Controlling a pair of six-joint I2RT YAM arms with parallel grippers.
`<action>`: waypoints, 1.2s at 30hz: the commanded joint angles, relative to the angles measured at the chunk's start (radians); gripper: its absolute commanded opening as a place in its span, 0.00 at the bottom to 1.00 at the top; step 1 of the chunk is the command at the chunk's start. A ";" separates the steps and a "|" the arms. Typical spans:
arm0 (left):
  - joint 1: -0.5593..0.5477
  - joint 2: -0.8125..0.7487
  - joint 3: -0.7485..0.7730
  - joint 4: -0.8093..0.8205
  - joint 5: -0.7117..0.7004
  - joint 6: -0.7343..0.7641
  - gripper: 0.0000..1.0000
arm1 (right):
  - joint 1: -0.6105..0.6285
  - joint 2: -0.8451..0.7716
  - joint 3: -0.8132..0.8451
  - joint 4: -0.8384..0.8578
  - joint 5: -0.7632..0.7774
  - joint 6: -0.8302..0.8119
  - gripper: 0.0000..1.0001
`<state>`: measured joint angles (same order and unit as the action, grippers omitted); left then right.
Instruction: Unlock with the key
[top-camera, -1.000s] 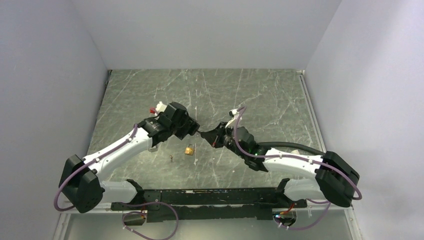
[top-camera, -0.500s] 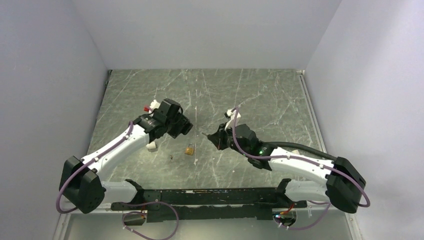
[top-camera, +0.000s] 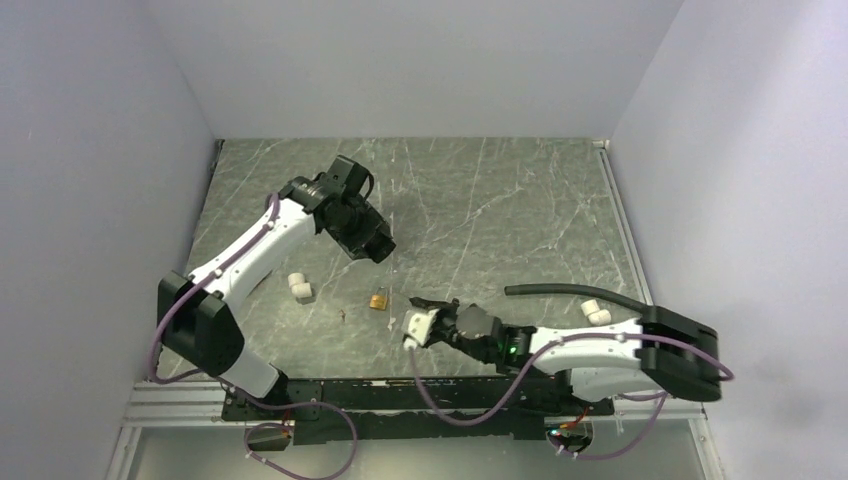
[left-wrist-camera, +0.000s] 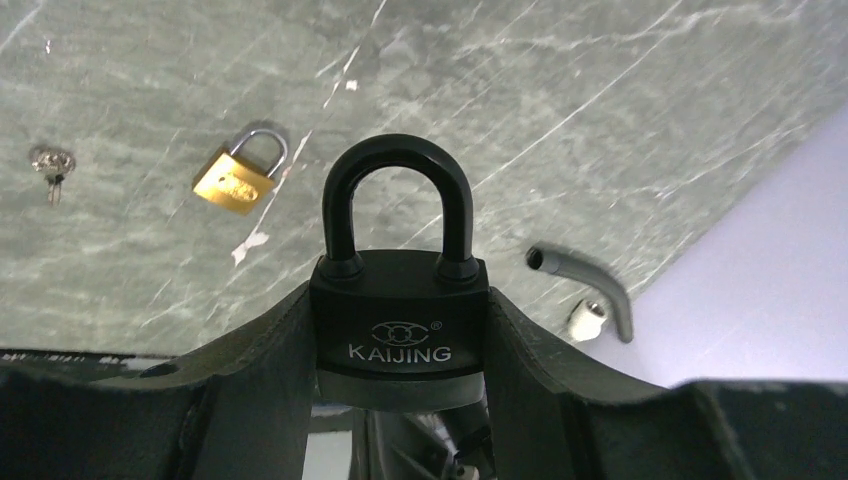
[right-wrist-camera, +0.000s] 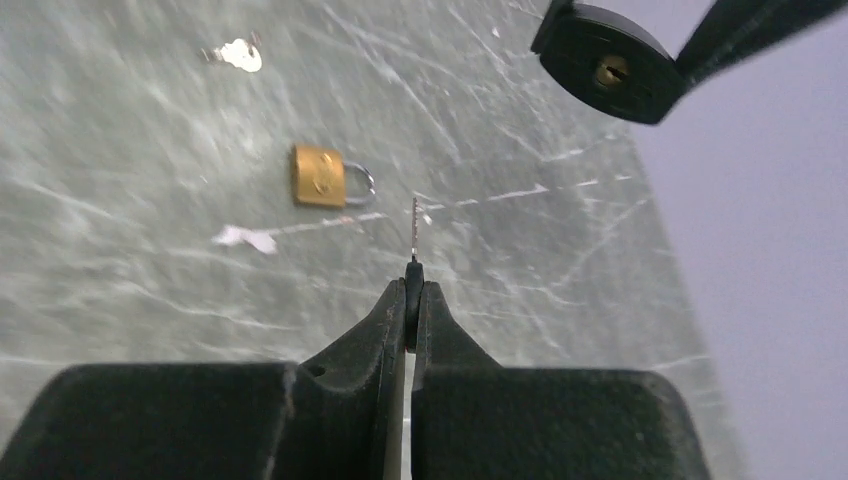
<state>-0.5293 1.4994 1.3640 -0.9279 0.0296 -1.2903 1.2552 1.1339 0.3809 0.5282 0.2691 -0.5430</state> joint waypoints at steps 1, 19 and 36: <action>0.003 0.038 0.090 -0.157 0.086 0.063 0.00 | 0.047 0.140 -0.006 0.334 0.173 -0.407 0.00; 0.000 0.067 0.026 -0.165 0.018 0.042 0.00 | 0.084 0.229 0.096 0.306 0.156 -0.577 0.00; -0.007 0.065 0.039 -0.188 0.010 0.034 0.00 | 0.031 0.276 0.239 0.038 0.019 -0.491 0.00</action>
<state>-0.5316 1.5894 1.3743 -1.1122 0.0319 -1.2419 1.2896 1.3834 0.5739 0.5896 0.3176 -1.0569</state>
